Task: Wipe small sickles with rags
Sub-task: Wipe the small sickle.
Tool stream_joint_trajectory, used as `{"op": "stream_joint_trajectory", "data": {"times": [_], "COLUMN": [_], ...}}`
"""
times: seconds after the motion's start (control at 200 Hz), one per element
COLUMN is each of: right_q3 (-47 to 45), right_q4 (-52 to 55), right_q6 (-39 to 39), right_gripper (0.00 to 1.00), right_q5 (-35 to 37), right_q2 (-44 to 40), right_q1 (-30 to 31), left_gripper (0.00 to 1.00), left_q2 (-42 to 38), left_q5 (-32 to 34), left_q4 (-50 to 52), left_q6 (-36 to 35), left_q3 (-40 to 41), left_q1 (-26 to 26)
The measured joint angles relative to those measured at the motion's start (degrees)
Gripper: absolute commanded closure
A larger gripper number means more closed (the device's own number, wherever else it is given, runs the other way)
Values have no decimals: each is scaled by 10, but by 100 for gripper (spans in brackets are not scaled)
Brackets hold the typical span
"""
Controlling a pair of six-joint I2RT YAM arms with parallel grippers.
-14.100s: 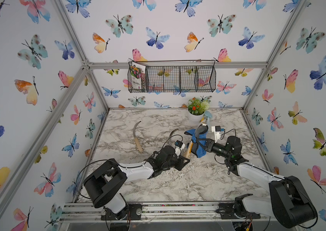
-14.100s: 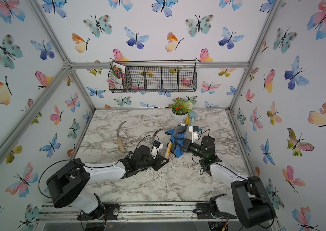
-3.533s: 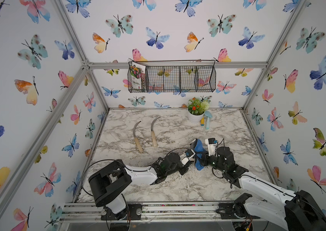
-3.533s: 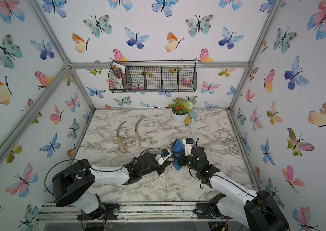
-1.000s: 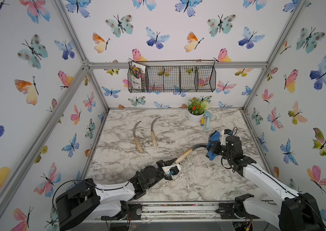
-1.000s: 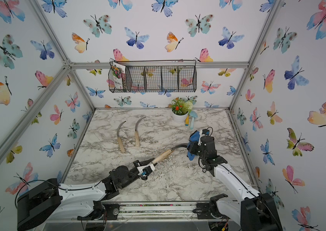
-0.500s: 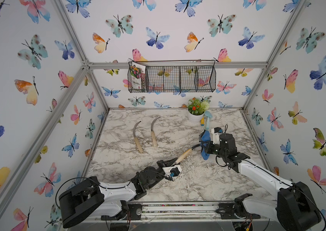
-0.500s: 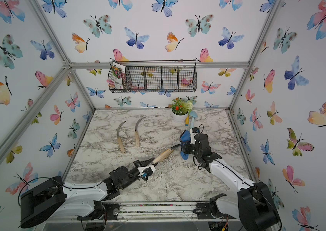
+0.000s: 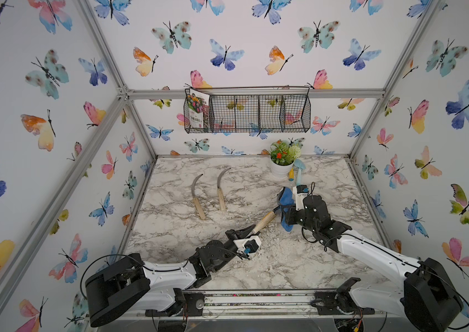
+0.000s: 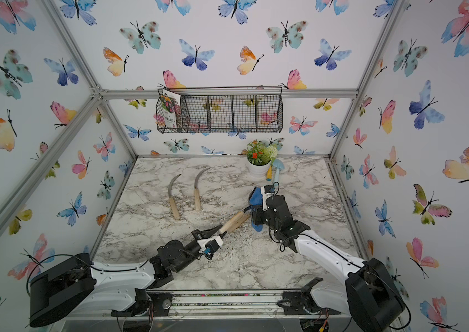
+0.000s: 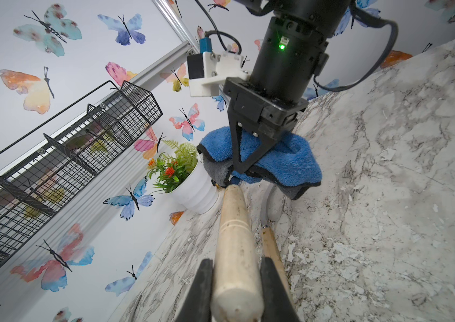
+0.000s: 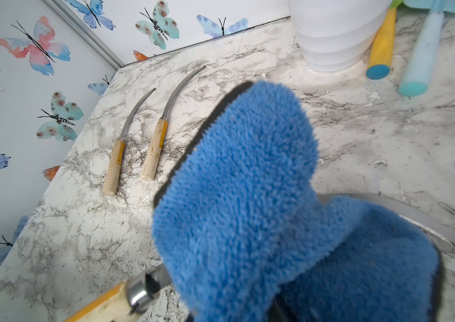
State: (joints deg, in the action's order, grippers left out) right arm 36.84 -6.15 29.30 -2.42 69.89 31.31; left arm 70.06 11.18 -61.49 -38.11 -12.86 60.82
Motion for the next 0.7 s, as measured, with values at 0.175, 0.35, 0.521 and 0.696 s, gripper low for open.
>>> {"op": "stream_joint_trajectory", "data": {"times": [0.175, 0.35, 0.521, 0.696], "right_q3": [-6, -5, -3, 22], "right_q4": [-7, 24, 72, 83], "right_q6": [0, 1, 15, 9], "right_gripper": [98, 98, 98, 98], "right_q5": [-26, -9, 82, 116], "right_q2": [33, 26, -32, -75], "right_q1": [-120, -128, -125, -126], "left_gripper": [100, 100, 100, 100], "left_q2": [-19, -28, -28, -36], "left_q5": [13, 37, 97, 112], "left_q4": [-1, -4, -3, -2], "left_q6": [0, 2, 12, 19], "left_q3": [5, 8, 5, 6], "left_q1": [0, 0, -6, -12]}}
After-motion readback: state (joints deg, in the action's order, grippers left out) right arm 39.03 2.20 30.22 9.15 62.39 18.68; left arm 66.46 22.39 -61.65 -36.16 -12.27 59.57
